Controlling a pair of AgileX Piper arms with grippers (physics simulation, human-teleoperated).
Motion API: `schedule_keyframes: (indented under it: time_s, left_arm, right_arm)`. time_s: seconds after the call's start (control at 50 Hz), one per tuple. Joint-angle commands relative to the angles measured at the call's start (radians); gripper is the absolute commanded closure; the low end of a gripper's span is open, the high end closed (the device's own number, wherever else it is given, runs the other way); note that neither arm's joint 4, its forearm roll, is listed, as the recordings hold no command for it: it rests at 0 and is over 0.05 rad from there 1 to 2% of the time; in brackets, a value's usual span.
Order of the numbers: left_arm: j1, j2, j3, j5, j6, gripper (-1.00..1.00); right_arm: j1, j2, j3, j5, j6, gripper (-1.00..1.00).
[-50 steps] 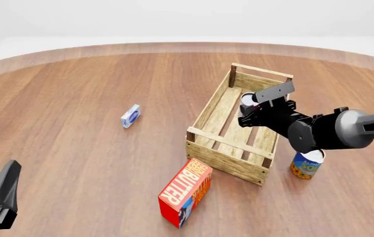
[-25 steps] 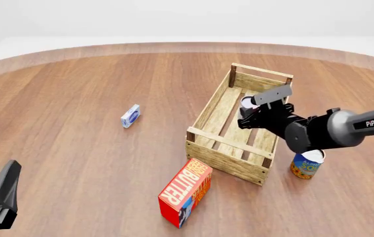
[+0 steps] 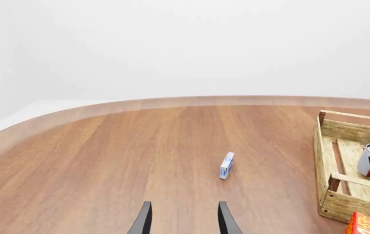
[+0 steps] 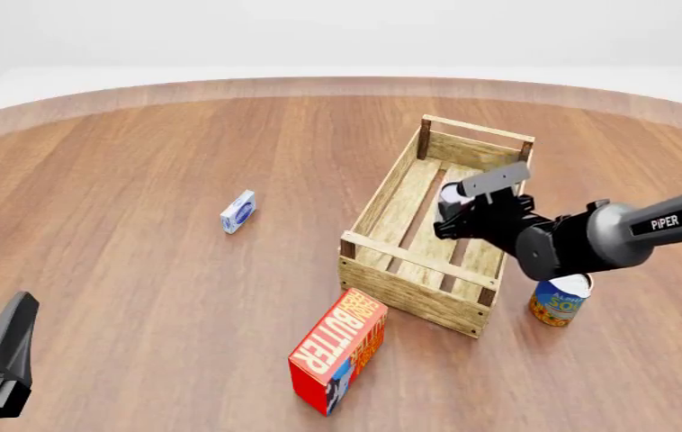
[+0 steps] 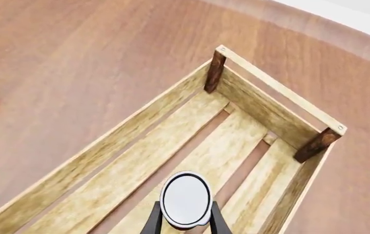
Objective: Pick up the tomato sauce, and put it in the wooden tray.
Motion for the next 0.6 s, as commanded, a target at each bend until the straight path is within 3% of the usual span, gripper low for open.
schedule_keyframes:
  time_s: [0.02, 0.14, 0.16, 0.6]
  left_arm:
    - [0.0, 0.0, 0.0, 0.0, 0.0, -1.0]
    - [0.0, 0.0, 0.0, 0.0, 0.0, -1.0]
    - [0.0, 0.0, 0.0, 0.0, 0.0, -1.0]
    - [0.0, 0.0, 0.0, 0.0, 0.0, -1.0]
  right_arm:
    - [-0.002, 0.014, -0.008, -0.006, 0.02, 1.0]
    - [-0.002, -0.001, -0.001, -0.014, 0.028, 1.0]
    - [0.004, -0.007, 0.0, -0.009, 0.044, -1.0]
    - [-0.002, -0.053, 0.014, 0.011, 0.038, -1.0]
